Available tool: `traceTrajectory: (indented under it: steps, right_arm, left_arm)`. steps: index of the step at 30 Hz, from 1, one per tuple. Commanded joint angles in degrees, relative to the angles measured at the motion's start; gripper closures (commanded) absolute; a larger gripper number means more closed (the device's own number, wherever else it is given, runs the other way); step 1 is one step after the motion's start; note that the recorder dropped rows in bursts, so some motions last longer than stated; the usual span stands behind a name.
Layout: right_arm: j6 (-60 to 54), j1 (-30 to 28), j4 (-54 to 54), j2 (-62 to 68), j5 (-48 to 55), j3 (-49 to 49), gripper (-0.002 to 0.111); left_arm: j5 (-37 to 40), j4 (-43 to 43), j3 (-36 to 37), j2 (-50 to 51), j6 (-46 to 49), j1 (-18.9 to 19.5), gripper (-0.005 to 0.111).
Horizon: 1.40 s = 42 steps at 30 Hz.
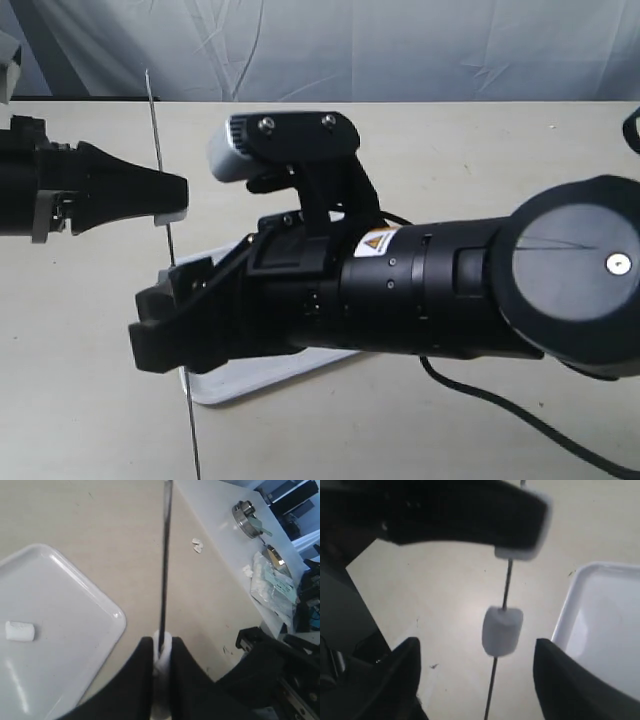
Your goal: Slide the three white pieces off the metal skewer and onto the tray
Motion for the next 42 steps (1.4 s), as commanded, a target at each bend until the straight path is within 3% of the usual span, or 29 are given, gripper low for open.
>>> traceTrajectory:
  steps: [1,12,21,34,36,42]
  right_arm:
    - [-0.1,-0.15,0.58,-0.14,-1.34,-1.11,0.046]
    - [-0.1,-0.26,1.37,2.57,-4.45,-1.24,0.048]
    - [-0.1,-0.26,1.37,2.57,-5.17,-1.24,0.069]
    - [-0.1,-0.26,4.04,2.57,-4.61,-1.24,0.073]
    - [-0.1,-0.26,4.04,2.57,-4.4,-1.24,0.078]
    - [-0.1,-0.26,4.04,2.57,-4.42,-1.24,0.109]
  left_arm:
    - [-3.55,-2.34,0.05,1.4,0.21,-0.15,0.107]
    - [-5.2,-4.5,0.05,1.4,0.3,-0.15,0.107]
    - [-6.6,-5.17,0.05,1.4,0.3,-0.15,0.107]
    - [-6.69,-7.25,-0.05,1.4,1.26,-0.15,0.107]
    - [-6.69,-7.5,-0.05,1.4,1.4,-0.15,0.107]
    - [-6.95,-7.14,-0.05,1.4,1.38,-0.15,0.107]
